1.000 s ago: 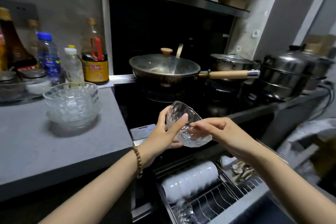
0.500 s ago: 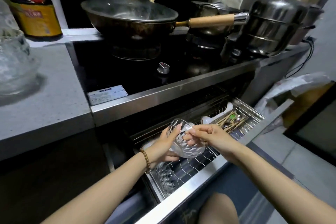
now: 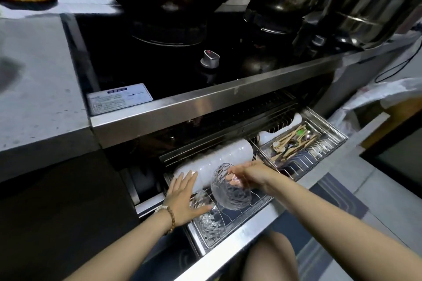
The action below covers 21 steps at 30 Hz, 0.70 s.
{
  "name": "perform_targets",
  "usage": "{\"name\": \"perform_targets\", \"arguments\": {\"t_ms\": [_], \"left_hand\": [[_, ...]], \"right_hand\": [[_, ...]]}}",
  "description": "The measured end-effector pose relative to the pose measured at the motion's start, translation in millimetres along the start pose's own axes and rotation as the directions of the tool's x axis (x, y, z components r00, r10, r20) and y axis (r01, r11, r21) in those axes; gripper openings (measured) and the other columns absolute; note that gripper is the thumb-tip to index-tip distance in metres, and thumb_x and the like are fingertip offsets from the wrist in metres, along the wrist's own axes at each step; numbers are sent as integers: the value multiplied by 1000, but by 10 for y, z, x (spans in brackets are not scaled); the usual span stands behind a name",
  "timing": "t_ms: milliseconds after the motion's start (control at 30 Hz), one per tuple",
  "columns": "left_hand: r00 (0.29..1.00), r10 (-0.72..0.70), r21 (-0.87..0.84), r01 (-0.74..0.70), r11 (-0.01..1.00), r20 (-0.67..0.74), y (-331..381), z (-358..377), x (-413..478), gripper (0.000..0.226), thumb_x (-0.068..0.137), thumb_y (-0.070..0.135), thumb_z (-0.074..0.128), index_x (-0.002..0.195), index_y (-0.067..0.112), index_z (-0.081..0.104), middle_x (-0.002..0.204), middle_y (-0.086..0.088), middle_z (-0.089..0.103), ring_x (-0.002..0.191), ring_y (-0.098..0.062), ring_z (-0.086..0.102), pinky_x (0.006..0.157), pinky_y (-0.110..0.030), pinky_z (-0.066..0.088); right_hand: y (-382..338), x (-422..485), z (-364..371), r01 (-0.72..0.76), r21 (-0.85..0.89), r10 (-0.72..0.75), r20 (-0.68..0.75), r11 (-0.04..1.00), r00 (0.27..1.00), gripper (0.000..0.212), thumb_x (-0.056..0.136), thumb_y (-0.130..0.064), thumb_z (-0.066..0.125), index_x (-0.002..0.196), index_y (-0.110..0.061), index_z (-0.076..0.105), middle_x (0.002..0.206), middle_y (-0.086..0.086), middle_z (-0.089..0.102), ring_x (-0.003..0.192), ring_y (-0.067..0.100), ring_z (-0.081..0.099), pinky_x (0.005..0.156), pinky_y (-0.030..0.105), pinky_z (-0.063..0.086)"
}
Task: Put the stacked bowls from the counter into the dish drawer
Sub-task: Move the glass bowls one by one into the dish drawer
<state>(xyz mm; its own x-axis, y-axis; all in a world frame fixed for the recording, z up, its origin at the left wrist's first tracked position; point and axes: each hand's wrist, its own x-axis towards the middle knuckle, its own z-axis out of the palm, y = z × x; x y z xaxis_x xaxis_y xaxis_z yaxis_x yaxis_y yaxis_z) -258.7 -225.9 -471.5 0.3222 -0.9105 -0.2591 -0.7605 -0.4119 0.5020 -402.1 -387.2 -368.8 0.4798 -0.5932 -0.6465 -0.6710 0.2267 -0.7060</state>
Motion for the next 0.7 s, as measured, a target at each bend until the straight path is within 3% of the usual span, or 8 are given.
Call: {"name": "perform_targets", "arguments": {"t_ms": [133,167,233,267,333,400,700], "left_hand": [[999,-2,116,8,993,-49,-19,76,49,125,51,94,24,147,24,-14,156,2,-17,143,-18,-18,114,-37,-18],[998,-9,127,17,992,-62,-18,89,57,124,53,94,26,147,23,-14,156,2,-18,143,-18,-18,114,-38,-17],[997,-14,139,26,990,-82,-14,107,70,124,55,93,30,147,22,-15,156,2,-19,143,-18,-18,115,-38,-17],[996,-15,142,27,990,-88,-12,114,74,125,56,93,31,147,21,-15,156,2,-19,143,-17,-18,115,-38,-17],[995,-18,145,31,989,-96,-14,125,81,126,56,93,32,147,20,-15,156,2,-19,143,-17,-18,115,-38,-17],[995,-15,149,30,988,-103,-17,132,80,127,55,93,32,147,19,-14,156,3,-19,143,-17,-18,115,-38,-17],[992,-9,164,29,986,-123,-42,169,96,127,53,95,29,147,20,-13,156,3,-19,143,-17,-19,115,-38,-16]], "right_hand": [[52,244,71,-112,-46,114,26,993,993,27,92,-14,56,112,-1,67,97,15,66,85,27,59,88,46,52],[73,306,86,-139,-51,141,36,989,989,28,93,-11,53,115,-1,65,94,14,66,81,25,60,83,43,54],[96,388,118,-199,-61,203,85,978,975,29,95,-9,47,119,1,61,76,6,69,61,16,63,58,27,55],[107,417,132,-229,-63,235,116,971,965,27,97,-8,45,116,0,61,64,2,69,49,10,62,46,20,51],[128,459,159,-270,-63,277,187,961,943,20,99,-7,39,101,-7,59,52,-4,68,37,4,58,35,15,44],[137,494,195,-280,-94,295,219,955,930,19,101,-9,37,92,-12,54,54,-6,70,40,1,57,37,15,43],[247,593,292,-292,-158,329,323,943,887,24,102,-13,37,90,-14,58,62,-8,72,56,1,67,57,19,54]]}}
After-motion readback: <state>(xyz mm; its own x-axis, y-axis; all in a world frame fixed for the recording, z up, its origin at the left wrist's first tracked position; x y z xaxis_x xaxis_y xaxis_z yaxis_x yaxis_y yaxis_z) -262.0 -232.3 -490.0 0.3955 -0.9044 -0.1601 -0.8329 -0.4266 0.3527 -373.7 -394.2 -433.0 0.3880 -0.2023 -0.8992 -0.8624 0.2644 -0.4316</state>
